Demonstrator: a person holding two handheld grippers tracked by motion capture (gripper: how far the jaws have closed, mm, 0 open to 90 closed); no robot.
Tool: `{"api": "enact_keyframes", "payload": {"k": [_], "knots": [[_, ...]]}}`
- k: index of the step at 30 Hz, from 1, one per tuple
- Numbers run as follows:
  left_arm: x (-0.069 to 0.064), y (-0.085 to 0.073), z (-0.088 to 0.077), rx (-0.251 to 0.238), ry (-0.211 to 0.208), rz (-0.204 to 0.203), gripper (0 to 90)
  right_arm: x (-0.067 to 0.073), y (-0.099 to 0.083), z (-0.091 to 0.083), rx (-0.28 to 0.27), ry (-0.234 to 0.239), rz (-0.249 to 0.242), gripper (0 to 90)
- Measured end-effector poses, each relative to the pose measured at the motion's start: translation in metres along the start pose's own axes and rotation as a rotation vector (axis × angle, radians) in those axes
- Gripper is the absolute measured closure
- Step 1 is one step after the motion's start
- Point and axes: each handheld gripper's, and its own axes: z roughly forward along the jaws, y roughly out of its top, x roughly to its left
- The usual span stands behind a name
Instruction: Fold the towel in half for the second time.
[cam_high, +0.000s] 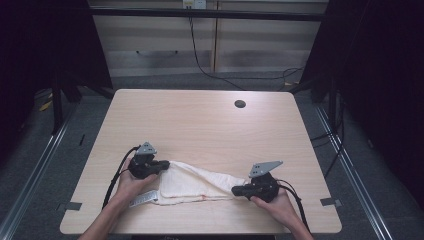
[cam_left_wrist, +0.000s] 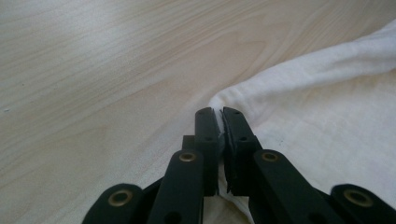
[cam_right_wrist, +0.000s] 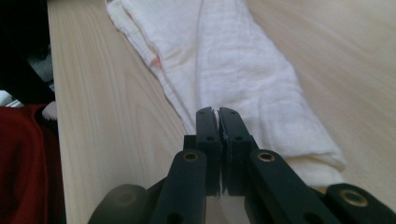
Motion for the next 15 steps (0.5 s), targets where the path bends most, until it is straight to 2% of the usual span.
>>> {"api": "enact_keyframes", "payload": {"k": [2,8,10,12,15], "knots": [[0.000,0.000,0.000,-0.001,-0.001,-0.001,85.5,0.000,-0.001,0.004,0.028,-0.013,-0.010,87.7],[0.001,0.000,0.000,0.000,-0.009,-0.006,85.5,-0.003,-0.002,0.007,0.041,-0.011,0.004,87.8],[0.001,0.000,0.000,0.009,-0.008,0.001,85.5,-0.005,-0.003,0.008,0.041,-0.008,0.015,87.8],[0.000,0.000,0.001,0.003,-0.018,-0.019,85.4,-0.007,-0.003,0.009,0.039,0.006,0.029,88.0],[-0.002,0.002,0.000,0.003,-0.016,-0.009,85.5,-0.011,-0.002,0.009,0.046,0.002,0.047,88.2]]}}
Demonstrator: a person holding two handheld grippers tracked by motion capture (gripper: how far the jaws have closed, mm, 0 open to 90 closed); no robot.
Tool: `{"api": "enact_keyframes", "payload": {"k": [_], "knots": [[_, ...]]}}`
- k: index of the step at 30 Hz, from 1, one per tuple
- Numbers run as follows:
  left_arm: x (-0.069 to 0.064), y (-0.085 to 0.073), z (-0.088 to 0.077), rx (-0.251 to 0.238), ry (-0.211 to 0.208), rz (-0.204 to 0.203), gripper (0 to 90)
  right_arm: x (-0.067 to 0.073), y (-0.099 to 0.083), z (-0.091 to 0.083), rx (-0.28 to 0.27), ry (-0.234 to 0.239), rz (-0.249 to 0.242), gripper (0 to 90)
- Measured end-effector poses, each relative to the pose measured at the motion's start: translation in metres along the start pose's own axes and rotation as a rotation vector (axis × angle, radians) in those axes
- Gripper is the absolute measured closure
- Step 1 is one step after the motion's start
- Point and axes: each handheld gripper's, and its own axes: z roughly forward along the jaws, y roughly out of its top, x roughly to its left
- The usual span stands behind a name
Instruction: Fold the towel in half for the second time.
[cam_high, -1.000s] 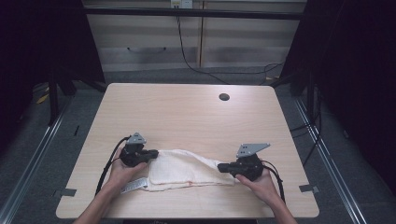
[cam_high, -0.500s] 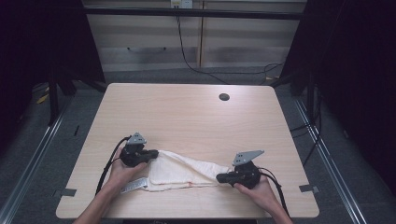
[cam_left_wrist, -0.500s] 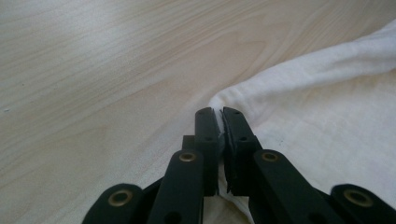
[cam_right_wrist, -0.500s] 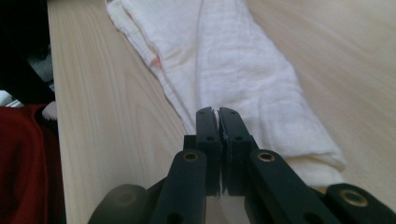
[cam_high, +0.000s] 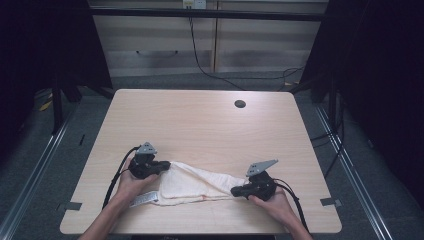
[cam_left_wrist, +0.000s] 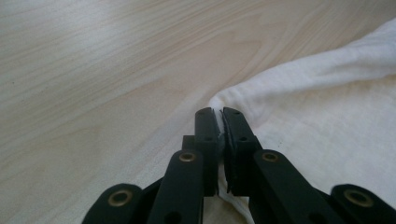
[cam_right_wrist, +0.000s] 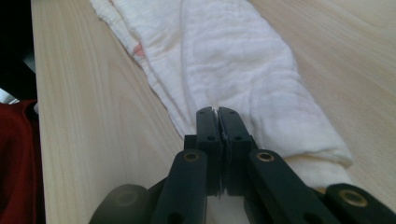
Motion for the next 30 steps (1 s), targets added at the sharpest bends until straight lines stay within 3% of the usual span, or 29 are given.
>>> {"api": "enact_keyframes", "payload": {"k": [9,13,18,23,30], "knots": [[-0.001,0.009,-0.011,-0.083,-0.002,-0.015,85.5,-0.006,0.003,-0.002,0.011,-0.027,0.016,88.3],[-0.005,0.013,-0.014,-0.105,-0.004,-0.011,85.5,-0.006,0.005,-0.002,0.025,-0.047,0.003,88.3],[-0.010,0.015,-0.019,-0.127,-0.005,-0.003,85.4,-0.012,0.006,-0.004,0.024,-0.050,0.025,88.4],[-0.017,0.019,-0.024,-0.148,-0.005,0.018,85.4,-0.016,0.007,-0.005,0.029,-0.067,0.033,88.5],[-0.026,0.040,-0.028,-0.204,-0.018,0.058,85.3,-0.018,0.009,-0.004,0.025,-0.084,0.034,88.5]]}}
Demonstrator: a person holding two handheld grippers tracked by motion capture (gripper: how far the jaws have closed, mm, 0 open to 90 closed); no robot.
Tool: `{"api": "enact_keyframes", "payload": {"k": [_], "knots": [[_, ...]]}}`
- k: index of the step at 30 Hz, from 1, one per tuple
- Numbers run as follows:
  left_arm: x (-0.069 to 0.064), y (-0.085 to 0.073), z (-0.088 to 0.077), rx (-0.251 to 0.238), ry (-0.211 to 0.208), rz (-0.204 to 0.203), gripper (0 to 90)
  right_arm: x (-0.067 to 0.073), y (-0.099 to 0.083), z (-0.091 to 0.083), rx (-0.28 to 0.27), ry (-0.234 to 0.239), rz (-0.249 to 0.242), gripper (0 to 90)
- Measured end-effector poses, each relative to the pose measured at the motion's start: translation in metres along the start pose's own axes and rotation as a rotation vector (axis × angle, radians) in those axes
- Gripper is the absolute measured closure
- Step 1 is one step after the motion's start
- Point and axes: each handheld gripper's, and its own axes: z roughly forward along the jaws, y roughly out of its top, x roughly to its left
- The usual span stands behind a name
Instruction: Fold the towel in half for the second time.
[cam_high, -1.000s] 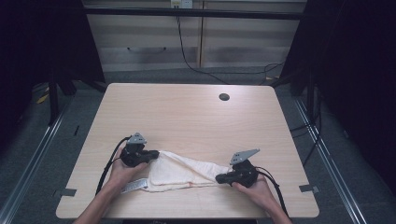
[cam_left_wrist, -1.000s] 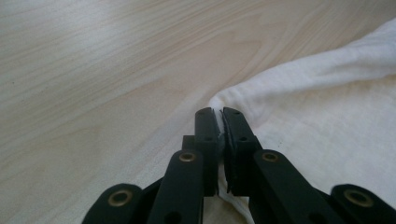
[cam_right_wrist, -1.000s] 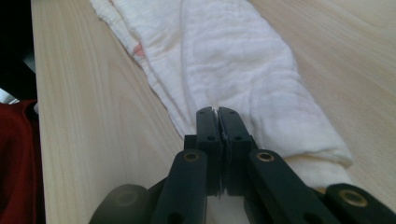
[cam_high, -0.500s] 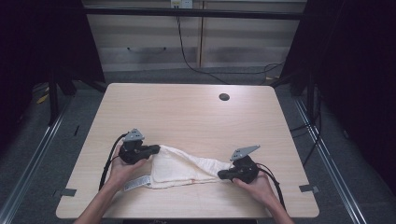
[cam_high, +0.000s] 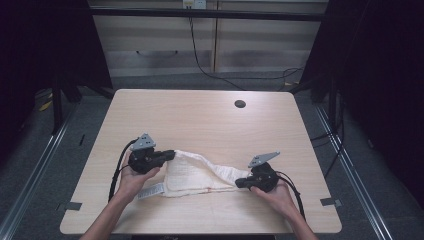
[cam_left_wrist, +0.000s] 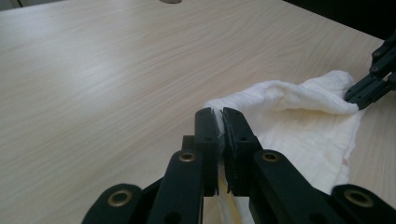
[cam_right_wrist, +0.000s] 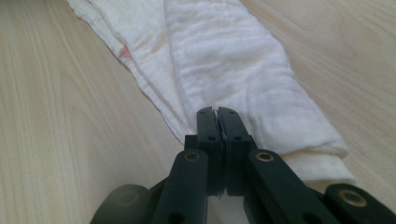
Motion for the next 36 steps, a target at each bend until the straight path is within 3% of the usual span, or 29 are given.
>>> {"api": "enact_keyframes", "payload": {"k": [7,16,19,25,36], "knots": [[-0.008,0.014,0.006,-0.020,-0.017,0.036,85.4,0.001,0.003,0.001,0.009,-0.041,0.012,89.0],[-0.019,0.017,0.003,-0.034,-0.039,0.076,85.3,-0.008,0.005,0.005,-0.038,-0.066,0.058,89.0],[-0.028,0.011,-0.001,-0.016,-0.045,0.119,85.3,-0.008,0.005,0.005,-0.040,-0.070,0.059,89.1],[-0.036,-0.007,-0.011,0.034,-0.081,0.145,85.3,-0.007,0.004,0.005,-0.045,-0.079,0.058,89.0],[-0.050,-0.036,-0.006,0.163,-0.144,0.191,85.3,-0.007,0.001,0.005,-0.064,-0.077,0.066,89.0]]}}
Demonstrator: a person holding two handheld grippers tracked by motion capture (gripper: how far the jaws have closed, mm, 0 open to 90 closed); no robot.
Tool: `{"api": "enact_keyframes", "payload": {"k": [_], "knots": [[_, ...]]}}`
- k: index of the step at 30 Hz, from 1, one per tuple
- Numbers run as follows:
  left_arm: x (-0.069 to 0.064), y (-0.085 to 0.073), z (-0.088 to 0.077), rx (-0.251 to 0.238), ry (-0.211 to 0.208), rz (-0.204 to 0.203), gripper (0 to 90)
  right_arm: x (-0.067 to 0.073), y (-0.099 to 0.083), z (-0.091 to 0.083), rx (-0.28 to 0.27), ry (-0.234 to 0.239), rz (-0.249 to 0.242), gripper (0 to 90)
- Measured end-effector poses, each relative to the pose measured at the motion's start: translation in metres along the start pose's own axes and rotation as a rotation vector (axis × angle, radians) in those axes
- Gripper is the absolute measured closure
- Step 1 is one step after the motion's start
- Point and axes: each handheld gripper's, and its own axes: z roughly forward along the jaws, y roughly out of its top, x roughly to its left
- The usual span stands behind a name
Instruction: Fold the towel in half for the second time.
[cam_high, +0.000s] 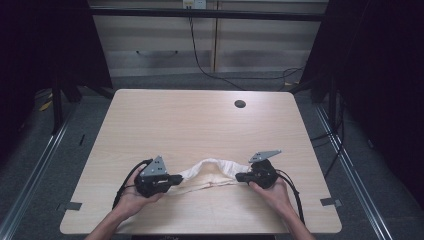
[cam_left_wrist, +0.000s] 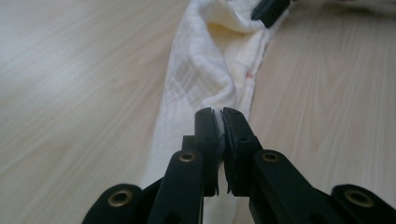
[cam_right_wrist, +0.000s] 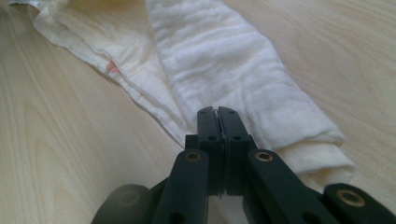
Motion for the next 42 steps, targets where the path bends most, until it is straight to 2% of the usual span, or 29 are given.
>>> {"api": "enact_keyframes", "payload": {"k": [2,5,12,14,16,21,25,28,31,37,38,41,42], "knots": [[-0.001,-0.006,0.000,0.031,-0.001,0.011,85.3,0.000,-0.001,-0.001,-0.001,0.002,0.009,88.9],[0.001,-0.016,0.000,0.055,0.008,-0.005,85.3,0.002,-0.001,-0.001,0.000,-0.015,-0.014,88.8],[0.005,-0.022,0.002,0.070,0.038,-0.016,85.3,0.005,-0.006,-0.010,0.002,-0.053,-0.045,88.6],[0.006,-0.022,0.003,0.081,0.040,-0.007,85.3,0.004,-0.009,-0.014,0.002,-0.058,-0.039,88.6],[0.008,-0.022,0.005,0.086,0.057,-0.015,85.3,0.002,-0.014,-0.021,-0.002,-0.074,-0.032,88.6],[0.011,-0.021,0.008,0.091,0.064,-0.018,85.3,0.002,-0.026,-0.036,-0.018,-0.095,-0.023,88.6],[0.013,-0.020,0.010,0.098,0.078,-0.007,85.4,-0.001,-0.036,-0.043,-0.035,-0.083,-0.001,88.6],[0.016,-0.020,0.012,0.082,0.074,-0.036,85.4,-0.001,-0.037,-0.043,-0.036,-0.081,0.005,88.6],[0.019,-0.021,0.013,0.078,0.080,-0.043,85.5,-0.003,-0.036,-0.040,-0.037,-0.083,0.002,88.6],[0.029,-0.019,0.016,0.072,0.103,-0.063,85.5,-0.007,-0.024,-0.032,-0.016,-0.130,0.008,88.7],[0.030,-0.020,0.016,0.056,0.107,-0.075,85.5,-0.008,-0.023,-0.030,-0.021,-0.132,0.009,88.7],[0.034,-0.020,0.017,0.056,0.113,-0.068,85.5,-0.011,-0.020,-0.029,-0.013,-0.133,0.014,88.7],[0.035,-0.020,0.018,0.042,0.113,-0.086,85.4,-0.012,-0.018,-0.028,-0.011,-0.137,0.013,88.6]]}}
